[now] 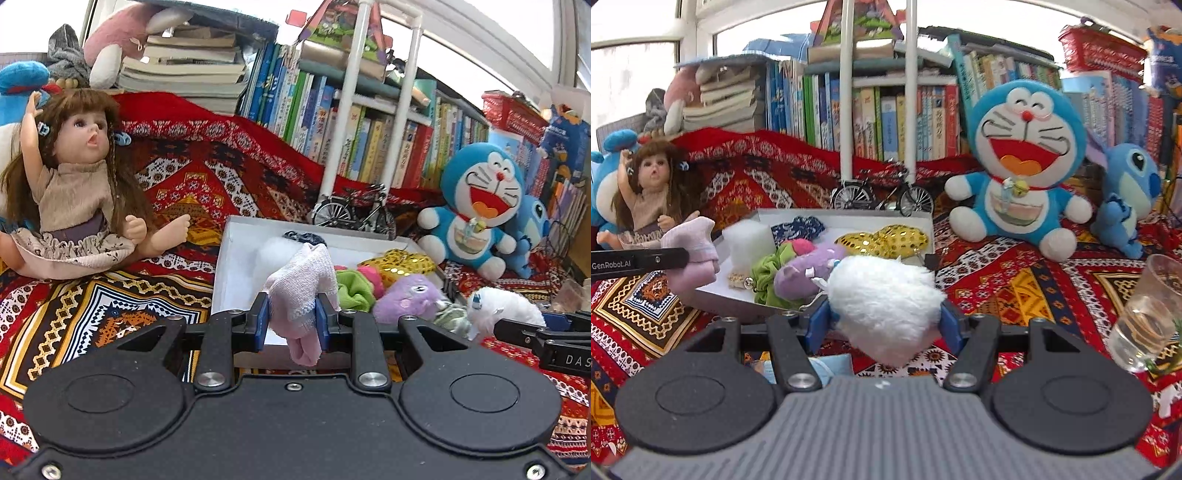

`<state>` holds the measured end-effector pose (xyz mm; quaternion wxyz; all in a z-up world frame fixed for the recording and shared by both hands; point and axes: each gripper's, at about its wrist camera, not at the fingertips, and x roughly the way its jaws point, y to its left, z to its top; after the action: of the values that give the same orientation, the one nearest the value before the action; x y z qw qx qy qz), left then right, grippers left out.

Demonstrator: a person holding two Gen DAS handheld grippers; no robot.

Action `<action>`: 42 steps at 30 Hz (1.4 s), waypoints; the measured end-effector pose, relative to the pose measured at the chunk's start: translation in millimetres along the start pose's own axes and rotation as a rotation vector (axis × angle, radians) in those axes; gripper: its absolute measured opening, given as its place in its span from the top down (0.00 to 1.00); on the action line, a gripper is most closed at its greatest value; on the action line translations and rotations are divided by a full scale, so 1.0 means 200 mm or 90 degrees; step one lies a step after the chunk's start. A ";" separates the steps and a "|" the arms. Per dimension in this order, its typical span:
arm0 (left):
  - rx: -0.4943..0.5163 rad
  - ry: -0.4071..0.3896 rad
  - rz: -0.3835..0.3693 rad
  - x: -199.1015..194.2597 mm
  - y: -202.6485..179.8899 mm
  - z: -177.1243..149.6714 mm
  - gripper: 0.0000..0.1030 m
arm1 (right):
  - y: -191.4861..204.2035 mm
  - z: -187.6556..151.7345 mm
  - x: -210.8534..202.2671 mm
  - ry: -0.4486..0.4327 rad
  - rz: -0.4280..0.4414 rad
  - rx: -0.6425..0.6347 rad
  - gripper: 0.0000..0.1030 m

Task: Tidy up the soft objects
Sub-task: 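Carry the pink cloth and white plush in both tools over the white tray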

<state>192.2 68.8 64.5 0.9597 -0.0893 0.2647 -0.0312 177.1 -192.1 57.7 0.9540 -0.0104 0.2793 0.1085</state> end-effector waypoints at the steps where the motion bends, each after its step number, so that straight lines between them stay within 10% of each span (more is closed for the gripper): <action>1: -0.003 0.004 0.001 0.02 0.01 0.00 0.76 | 0.00 0.01 0.02 0.006 0.004 0.002 0.38; 42: -0.038 0.045 0.038 0.34 0.05 0.05 0.70 | 0.02 0.12 0.46 0.114 0.035 0.042 0.37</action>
<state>255.0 73.4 36.4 0.9471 -0.1086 0.3021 0.0024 263.8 -168.2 28.2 0.9217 0.0191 0.3671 0.1240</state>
